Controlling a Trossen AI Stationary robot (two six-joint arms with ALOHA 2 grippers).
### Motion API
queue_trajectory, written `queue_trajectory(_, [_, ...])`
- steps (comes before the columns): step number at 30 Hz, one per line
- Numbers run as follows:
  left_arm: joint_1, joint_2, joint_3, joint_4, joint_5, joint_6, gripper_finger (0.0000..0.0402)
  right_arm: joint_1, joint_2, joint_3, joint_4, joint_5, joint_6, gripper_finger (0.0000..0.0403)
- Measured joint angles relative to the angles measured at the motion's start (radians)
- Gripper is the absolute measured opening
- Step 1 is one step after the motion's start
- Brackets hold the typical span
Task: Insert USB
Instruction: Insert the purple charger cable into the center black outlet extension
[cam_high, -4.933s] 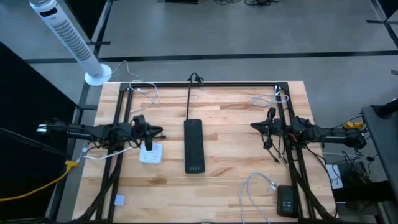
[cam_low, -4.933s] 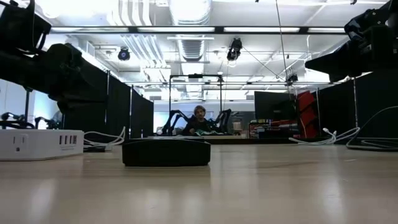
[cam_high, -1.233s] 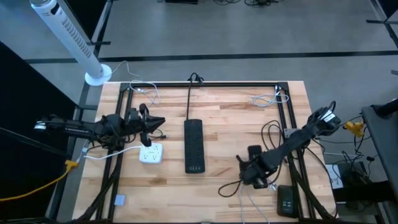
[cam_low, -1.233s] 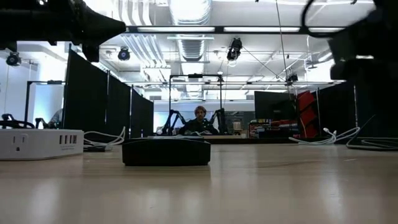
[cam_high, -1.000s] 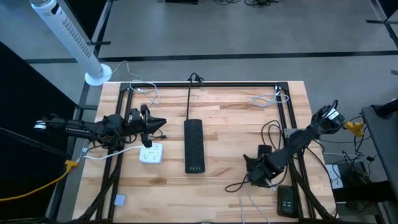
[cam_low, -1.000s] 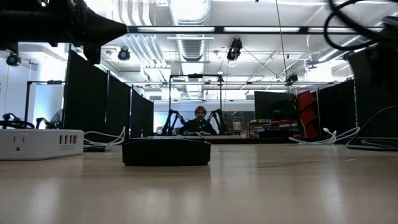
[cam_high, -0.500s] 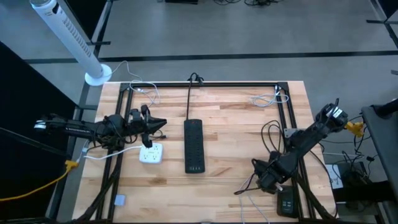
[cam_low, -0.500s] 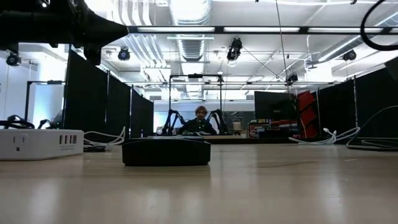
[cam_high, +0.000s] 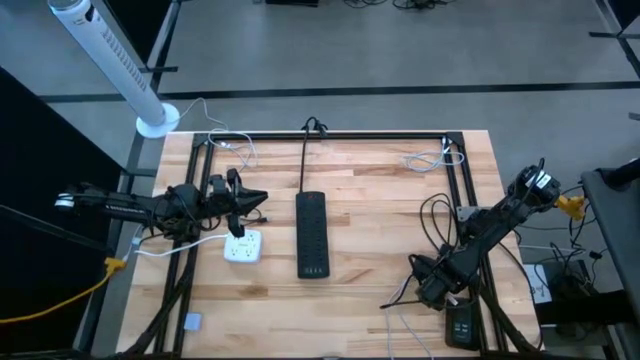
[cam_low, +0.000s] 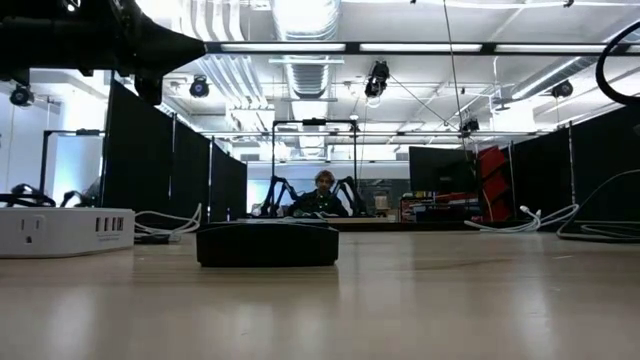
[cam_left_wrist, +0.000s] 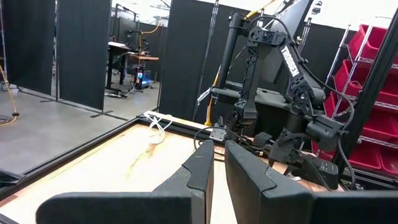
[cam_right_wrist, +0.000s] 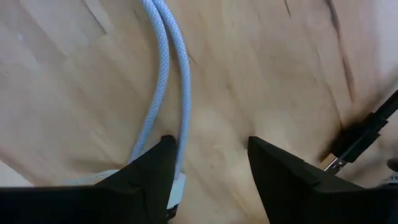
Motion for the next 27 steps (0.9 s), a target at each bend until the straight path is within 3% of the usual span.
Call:
queue_trajectory(3, [0.000, 0.000, 0.000, 0.000, 0.000, 0.000, 0.0027, 0.000, 0.000, -0.003, 0.002, 0.006, -0.007, 0.0125])
queue_trajectory(7, [0.000, 0.000, 0.000, 0.000, 0.000, 0.000, 0.0027, -0.003, 0.001, -0.004, 0.002, 0.046, -0.007, 0.0024])
queue_trajectory(9, [0.000, 0.000, 0.000, 0.000, 0.000, -0.001, 0.0027, -0.002, -0.002, 0.004, -0.001, 0.100, 0.003, 0.0011])
queue_trajectory(10, [0.000, 0.001, 0.000, 0.000, 0.000, -0.007, 0.0027, -0.001, -0.003, 0.009, -0.006, 0.157, 0.008, 0.0012])
queue_trajectory(16, [0.000, 0.020, 0.000, 0.000, 0.000, -0.029, 0.0027, -0.005, -0.053, 0.074, 0.093, 0.741, -0.078, 0.0003])
queue_trajectory(18, [0.000, 0.031, 0.000, 0.000, 0.002, -0.023, 0.0027, -0.013, -0.082, 0.078, 0.260, 0.891, -0.236, 0.0002])
queue_trajectory(20, [0.000, 0.047, 0.000, 0.001, 0.026, -0.022, 0.0027, -0.024, -0.106, 0.075, 0.492, 0.975, -0.488, 0.0001])
queue_trajectory(23, [0.000, 0.081, -0.001, 0.017, 0.083, -0.028, 0.0027, -0.064, -0.118, 0.075, 0.885, 0.895, -0.919, 0.0001])
queue_trajectory(27, [0.000, 0.143, -0.001, 0.111, 0.210, -0.028, 0.0027, -0.156, -0.106, 0.075, 1.315, 0.532, -1.390, 0.0000])
